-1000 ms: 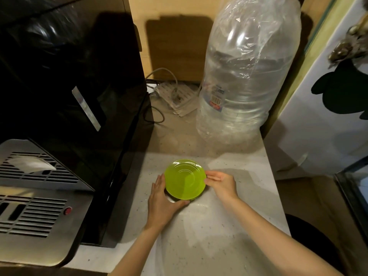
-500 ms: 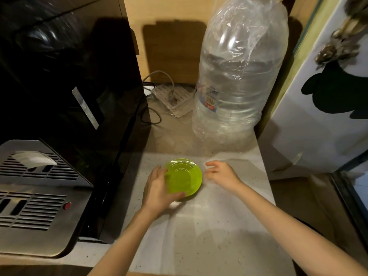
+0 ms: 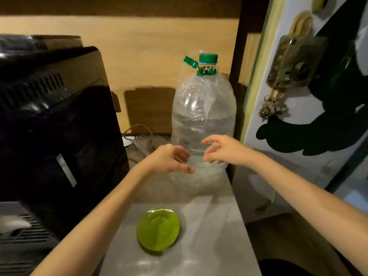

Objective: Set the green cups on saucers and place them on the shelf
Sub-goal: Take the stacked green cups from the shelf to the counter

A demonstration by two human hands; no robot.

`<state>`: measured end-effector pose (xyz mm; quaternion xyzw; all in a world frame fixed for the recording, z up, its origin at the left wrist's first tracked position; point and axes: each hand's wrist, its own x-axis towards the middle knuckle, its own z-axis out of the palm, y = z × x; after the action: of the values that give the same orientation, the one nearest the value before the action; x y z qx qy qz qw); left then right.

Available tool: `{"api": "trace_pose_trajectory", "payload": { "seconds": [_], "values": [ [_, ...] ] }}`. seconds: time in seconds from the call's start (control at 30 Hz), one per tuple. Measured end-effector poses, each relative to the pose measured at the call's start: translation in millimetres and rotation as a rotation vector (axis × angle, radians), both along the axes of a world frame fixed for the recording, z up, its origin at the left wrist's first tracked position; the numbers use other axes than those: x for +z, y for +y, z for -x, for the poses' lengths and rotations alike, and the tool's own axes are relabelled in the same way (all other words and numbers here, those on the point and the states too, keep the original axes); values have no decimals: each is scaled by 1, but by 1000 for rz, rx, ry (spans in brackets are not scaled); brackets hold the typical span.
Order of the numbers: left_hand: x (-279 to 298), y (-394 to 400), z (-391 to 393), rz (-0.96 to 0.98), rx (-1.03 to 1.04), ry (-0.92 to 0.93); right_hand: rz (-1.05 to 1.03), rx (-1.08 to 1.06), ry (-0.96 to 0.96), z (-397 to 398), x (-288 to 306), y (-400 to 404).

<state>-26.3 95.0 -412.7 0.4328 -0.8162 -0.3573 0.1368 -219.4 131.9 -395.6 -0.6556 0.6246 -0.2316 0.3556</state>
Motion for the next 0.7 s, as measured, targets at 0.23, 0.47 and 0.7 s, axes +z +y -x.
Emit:
{"api": "trace_pose_trajectory", "payload": {
  "seconds": [0.23,0.47,0.7],
  "values": [
    [114,-16,24,16,-5,308,283,-33,77,24,111,4],
    [215,-14,47,254,-13,534,546,-66,113,37,199,3],
    [291,-16,51,465,-23,585,772,-96,226,41,270,-5]
  ]
}}
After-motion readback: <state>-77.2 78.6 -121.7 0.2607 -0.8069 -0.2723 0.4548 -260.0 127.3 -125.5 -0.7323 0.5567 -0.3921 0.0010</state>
